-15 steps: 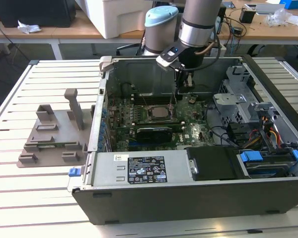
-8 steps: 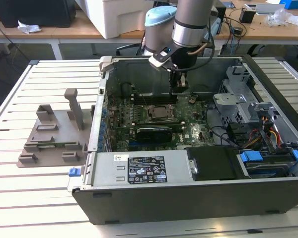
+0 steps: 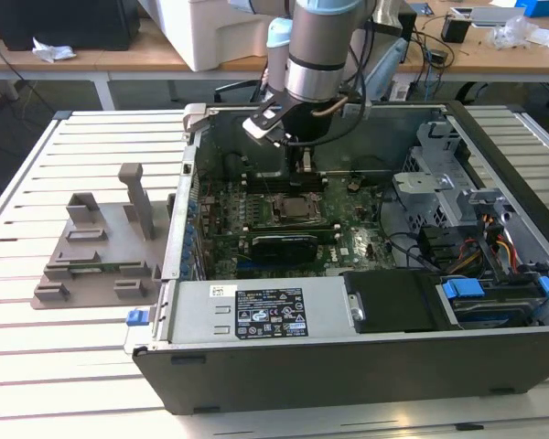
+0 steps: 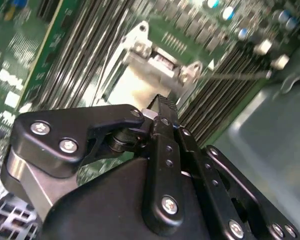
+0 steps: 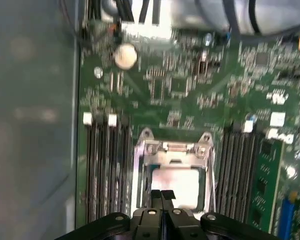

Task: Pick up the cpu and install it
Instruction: 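Close the cpu cover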

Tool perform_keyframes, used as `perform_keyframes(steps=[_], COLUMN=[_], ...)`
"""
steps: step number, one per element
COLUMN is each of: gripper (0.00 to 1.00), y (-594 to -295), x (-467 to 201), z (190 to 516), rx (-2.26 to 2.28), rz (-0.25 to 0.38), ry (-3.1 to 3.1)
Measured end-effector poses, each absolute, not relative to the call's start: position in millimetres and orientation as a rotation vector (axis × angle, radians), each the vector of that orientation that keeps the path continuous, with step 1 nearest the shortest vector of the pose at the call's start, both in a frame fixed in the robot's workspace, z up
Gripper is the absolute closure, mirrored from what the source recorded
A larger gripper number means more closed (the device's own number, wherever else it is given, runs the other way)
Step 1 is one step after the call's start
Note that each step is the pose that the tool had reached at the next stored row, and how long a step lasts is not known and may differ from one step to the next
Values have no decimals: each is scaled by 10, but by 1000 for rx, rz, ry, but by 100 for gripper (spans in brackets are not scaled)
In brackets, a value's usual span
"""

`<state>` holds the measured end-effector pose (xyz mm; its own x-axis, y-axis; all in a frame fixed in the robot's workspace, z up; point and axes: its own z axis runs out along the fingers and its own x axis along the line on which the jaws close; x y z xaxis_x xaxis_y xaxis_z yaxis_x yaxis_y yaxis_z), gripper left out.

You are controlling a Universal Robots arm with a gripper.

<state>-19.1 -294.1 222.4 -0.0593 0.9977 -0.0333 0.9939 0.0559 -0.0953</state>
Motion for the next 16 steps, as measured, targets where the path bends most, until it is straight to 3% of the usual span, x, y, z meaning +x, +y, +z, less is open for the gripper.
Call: perform_keyframes(steps=[16], gripper=[89], y=[-2947], x=[-411], z=[2067], rx=[-2125], rz=[142], ry=[-2252])
